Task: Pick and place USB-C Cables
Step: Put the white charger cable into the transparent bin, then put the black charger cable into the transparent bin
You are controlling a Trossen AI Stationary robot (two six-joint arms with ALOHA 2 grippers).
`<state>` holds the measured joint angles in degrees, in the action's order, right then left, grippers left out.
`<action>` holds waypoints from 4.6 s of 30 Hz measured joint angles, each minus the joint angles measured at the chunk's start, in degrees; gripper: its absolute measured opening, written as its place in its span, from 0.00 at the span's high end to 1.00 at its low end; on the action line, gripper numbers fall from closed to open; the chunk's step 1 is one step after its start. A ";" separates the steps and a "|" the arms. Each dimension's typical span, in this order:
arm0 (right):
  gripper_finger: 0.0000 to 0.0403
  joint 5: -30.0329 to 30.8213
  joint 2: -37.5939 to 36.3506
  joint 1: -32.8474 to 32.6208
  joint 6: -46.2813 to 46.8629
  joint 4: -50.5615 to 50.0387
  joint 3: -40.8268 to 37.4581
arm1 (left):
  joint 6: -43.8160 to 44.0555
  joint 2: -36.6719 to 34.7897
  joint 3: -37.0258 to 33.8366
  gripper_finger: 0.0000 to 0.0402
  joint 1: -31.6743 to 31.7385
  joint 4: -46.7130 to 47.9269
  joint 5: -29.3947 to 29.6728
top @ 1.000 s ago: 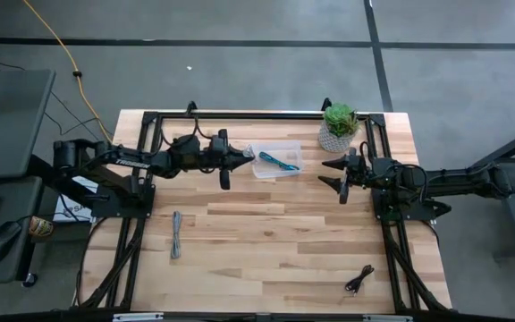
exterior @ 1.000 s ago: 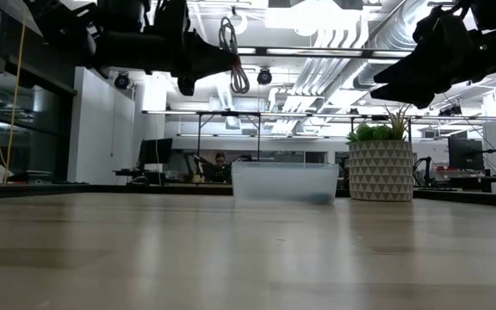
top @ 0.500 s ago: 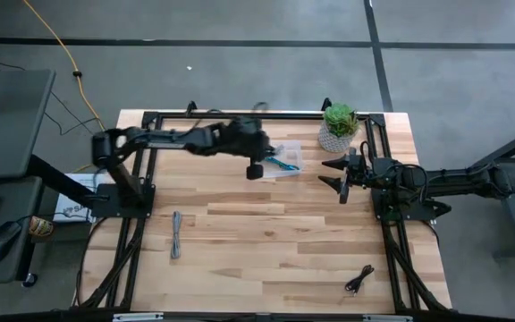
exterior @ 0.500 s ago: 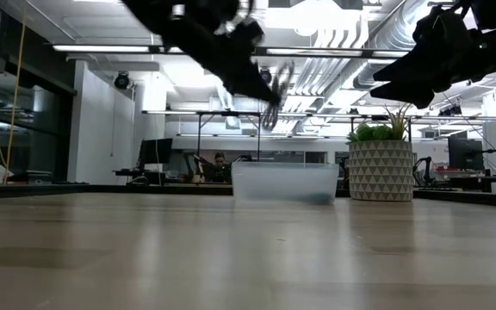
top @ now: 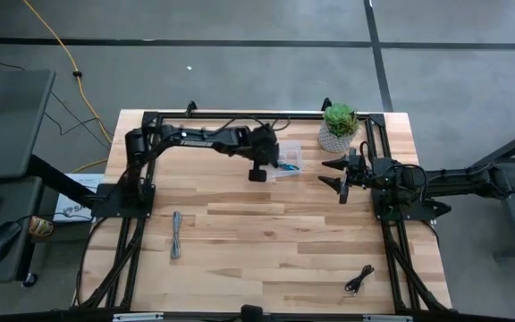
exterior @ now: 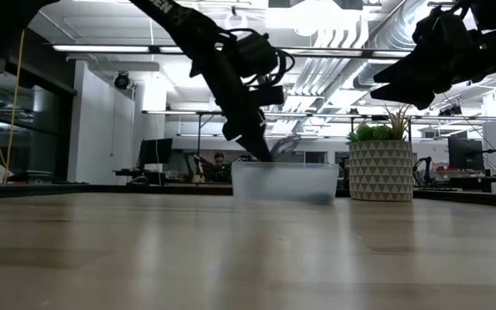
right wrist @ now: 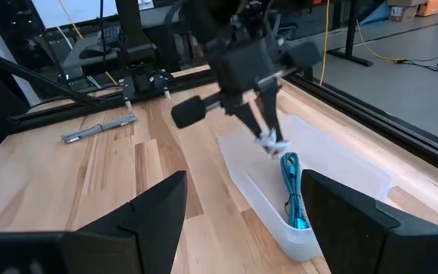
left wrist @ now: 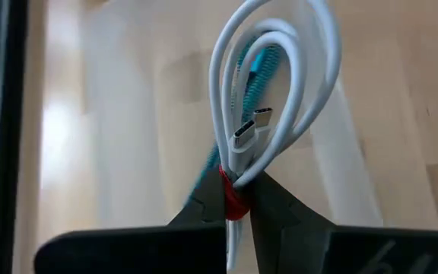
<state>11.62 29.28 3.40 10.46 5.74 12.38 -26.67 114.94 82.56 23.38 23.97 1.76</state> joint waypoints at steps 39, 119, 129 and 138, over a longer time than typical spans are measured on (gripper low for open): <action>0.38 0.23 -0.02 -0.01 -0.01 0.07 0.00 | 5.44 -5.67 4.69 0.42 -0.38 9.90 6.52; 0.38 -15.33 18.52 -20.74 24.71 -40.26 24.42 | 32.45 -63.85 -64.48 0.50 -15.28 -63.74 -2.54; 0.38 -25.10 32.31 -46.95 63.11 -43.44 27.34 | 32.48 -63.85 -64.48 0.50 -15.28 -63.72 -2.39; 0.38 -21.07 43.59 -57.95 77.47 -33.55 27.96 | 32.47 -63.85 -64.48 0.50 -15.28 -63.70 -2.38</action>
<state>-9.45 72.86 -54.55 87.93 -27.81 40.34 5.80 51.09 18.09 8.10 -39.72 -0.62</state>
